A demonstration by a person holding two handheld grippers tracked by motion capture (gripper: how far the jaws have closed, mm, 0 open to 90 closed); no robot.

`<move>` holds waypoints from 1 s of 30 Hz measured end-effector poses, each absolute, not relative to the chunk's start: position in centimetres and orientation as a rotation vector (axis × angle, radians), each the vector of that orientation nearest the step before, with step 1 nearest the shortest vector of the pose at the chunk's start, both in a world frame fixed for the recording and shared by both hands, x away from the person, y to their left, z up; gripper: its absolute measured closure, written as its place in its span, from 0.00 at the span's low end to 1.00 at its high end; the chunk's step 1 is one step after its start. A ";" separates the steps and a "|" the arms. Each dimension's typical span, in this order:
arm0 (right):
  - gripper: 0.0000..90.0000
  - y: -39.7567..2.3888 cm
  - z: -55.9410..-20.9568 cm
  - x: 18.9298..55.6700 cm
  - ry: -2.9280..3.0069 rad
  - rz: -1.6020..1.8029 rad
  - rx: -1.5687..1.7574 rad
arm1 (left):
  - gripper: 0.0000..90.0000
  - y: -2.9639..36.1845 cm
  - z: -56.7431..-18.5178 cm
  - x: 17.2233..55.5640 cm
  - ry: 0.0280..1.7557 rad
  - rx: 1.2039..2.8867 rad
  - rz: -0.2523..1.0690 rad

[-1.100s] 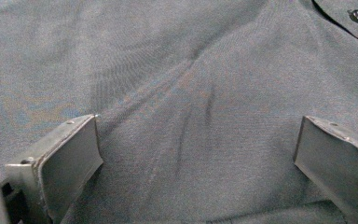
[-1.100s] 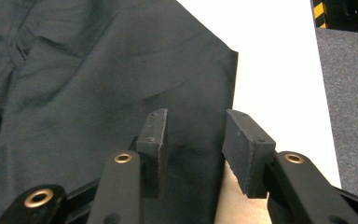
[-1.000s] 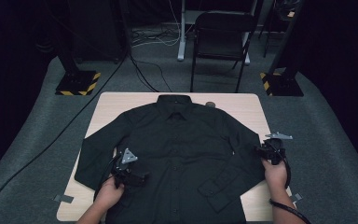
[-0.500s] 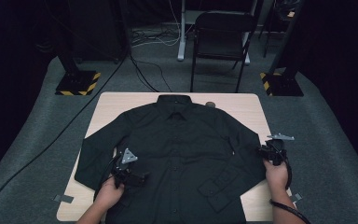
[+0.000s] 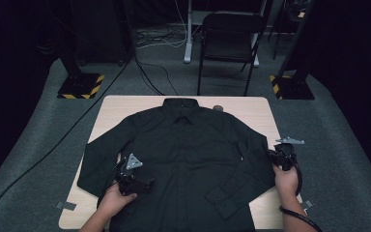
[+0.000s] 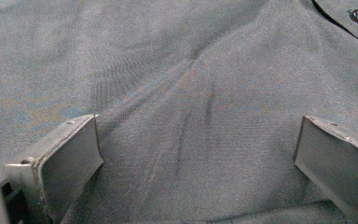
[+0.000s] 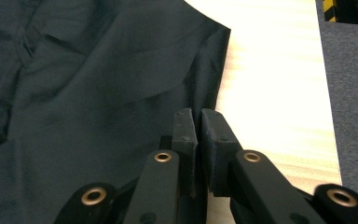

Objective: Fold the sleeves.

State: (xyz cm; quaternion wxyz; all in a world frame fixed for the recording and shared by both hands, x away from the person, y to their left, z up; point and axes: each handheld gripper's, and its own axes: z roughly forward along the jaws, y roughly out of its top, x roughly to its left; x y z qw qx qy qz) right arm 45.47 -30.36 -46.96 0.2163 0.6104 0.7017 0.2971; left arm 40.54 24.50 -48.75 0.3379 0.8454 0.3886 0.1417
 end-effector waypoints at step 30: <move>0.99 -29.1 -43.2 45.6 1.949 1.003 1.655 | 0.00 24.5 -48.8 40.5 1.012 2.202 0.369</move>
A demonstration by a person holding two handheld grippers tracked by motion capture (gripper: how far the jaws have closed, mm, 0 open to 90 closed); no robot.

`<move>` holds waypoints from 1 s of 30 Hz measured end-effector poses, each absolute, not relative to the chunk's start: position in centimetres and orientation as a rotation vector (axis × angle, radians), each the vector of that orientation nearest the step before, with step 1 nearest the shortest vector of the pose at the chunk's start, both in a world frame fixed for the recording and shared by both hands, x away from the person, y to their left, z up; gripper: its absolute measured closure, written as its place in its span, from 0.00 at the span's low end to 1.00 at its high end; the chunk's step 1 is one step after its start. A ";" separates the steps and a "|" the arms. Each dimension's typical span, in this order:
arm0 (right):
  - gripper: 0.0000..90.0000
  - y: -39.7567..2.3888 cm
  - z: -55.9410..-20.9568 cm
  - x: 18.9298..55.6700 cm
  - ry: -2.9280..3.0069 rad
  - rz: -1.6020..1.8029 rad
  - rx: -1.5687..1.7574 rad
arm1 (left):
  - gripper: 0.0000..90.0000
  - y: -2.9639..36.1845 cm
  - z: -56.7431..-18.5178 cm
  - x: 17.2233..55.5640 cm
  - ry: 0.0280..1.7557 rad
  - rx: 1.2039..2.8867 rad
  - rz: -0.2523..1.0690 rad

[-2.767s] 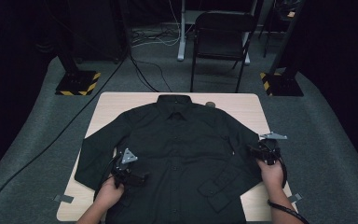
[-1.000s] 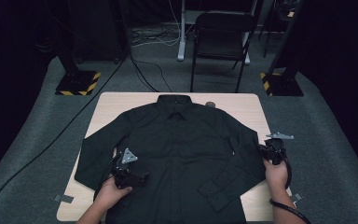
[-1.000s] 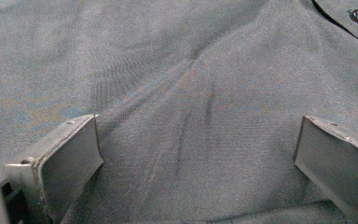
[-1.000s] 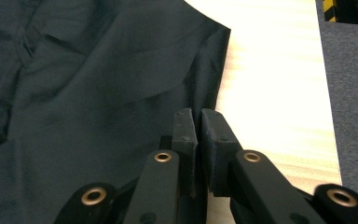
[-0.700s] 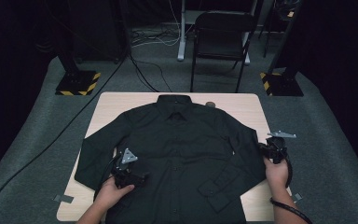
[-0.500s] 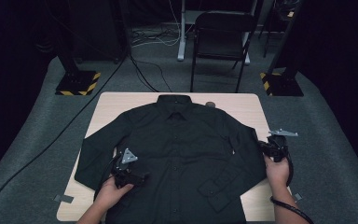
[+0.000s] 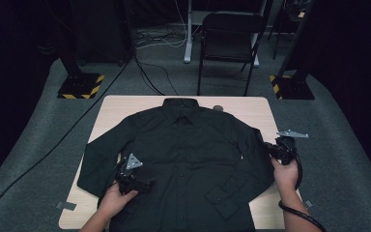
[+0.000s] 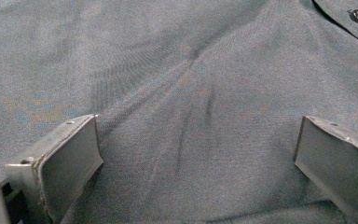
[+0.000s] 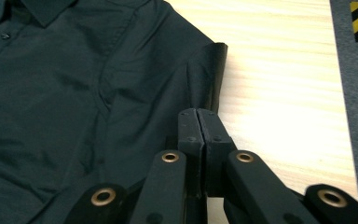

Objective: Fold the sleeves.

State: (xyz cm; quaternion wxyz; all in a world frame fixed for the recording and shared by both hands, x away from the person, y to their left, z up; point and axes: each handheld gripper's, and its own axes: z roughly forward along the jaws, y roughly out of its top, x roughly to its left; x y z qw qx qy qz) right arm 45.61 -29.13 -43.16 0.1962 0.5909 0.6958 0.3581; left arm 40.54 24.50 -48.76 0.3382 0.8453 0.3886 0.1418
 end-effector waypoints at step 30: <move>0.99 -24.3 -39.4 45.9 2.032 1.142 1.533 | 0.00 24.5 -48.8 40.5 1.013 2.201 0.370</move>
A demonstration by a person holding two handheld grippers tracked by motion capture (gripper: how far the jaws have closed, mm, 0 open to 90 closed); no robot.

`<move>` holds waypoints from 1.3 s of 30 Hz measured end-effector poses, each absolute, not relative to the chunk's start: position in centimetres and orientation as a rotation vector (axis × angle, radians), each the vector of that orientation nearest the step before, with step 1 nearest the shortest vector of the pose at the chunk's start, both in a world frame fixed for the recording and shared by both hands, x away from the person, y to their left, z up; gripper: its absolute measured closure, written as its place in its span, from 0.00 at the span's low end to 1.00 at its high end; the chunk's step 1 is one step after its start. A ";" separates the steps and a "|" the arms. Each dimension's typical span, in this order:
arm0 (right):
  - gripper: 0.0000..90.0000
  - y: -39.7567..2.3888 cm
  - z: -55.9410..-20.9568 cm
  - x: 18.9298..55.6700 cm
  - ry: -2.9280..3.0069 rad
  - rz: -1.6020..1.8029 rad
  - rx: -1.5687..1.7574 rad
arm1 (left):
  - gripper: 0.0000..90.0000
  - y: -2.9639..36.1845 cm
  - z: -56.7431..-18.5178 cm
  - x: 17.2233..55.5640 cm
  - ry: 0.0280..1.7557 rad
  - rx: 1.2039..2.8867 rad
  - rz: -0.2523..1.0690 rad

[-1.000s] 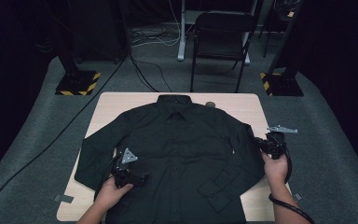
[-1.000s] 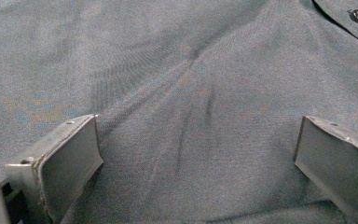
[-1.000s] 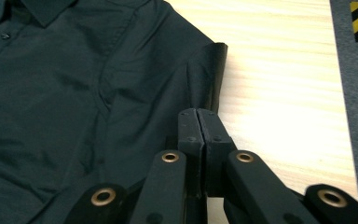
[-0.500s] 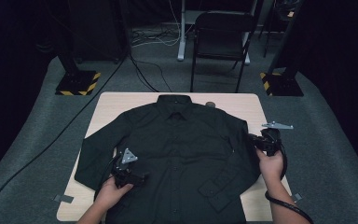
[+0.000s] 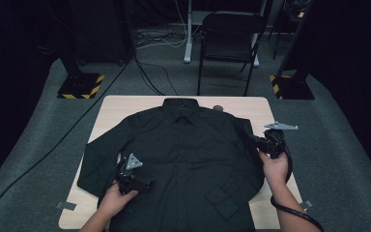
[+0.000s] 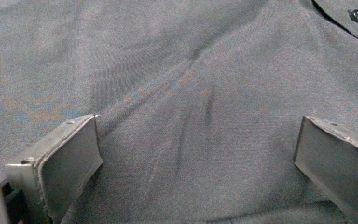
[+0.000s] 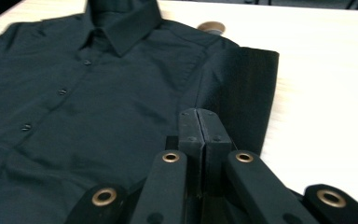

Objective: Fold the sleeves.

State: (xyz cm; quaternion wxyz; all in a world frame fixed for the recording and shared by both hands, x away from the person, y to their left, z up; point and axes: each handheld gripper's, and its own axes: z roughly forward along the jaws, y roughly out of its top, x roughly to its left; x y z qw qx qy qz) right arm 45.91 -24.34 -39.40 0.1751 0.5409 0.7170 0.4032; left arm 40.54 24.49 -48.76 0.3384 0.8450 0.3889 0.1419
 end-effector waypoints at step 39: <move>0.99 -13.3 -39.6 47.0 2.262 1.218 1.353 | 0.00 24.5 -48.8 40.5 1.013 2.201 0.369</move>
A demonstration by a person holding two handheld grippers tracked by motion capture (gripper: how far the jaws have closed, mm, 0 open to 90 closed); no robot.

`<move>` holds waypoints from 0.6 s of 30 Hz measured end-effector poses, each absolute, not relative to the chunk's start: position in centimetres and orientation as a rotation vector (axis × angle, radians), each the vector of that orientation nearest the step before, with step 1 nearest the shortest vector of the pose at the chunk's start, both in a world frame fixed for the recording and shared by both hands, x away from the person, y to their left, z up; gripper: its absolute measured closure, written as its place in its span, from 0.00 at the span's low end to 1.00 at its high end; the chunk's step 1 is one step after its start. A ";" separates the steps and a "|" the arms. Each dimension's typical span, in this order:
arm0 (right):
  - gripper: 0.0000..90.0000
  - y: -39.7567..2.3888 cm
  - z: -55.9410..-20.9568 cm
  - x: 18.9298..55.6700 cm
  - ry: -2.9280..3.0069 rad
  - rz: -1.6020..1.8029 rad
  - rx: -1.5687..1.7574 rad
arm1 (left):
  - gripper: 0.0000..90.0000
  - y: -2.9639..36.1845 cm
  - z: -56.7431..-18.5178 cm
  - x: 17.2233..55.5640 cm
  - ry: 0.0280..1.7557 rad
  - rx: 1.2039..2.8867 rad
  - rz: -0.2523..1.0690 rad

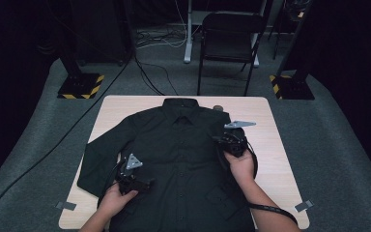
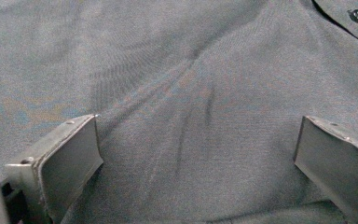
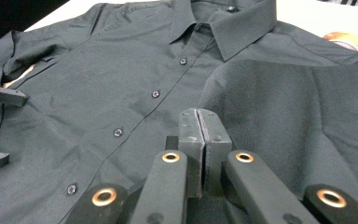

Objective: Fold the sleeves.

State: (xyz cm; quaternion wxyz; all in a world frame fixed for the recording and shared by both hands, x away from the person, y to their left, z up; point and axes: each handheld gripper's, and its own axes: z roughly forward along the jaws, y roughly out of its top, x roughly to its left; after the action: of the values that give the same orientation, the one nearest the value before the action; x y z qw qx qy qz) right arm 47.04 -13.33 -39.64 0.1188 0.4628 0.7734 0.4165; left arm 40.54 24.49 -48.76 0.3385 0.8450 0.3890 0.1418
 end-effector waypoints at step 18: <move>0.99 -9.6 -41.9 48.2 2.318 1.185 1.346 | 0.00 24.5 -48.8 40.5 1.013 2.201 0.369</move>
State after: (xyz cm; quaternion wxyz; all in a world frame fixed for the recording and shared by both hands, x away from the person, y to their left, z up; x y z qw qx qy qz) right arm 48.23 -9.58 -41.94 0.1052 0.4567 0.7865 0.4021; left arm 40.54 24.49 -48.76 0.3385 0.8450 0.3889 0.1418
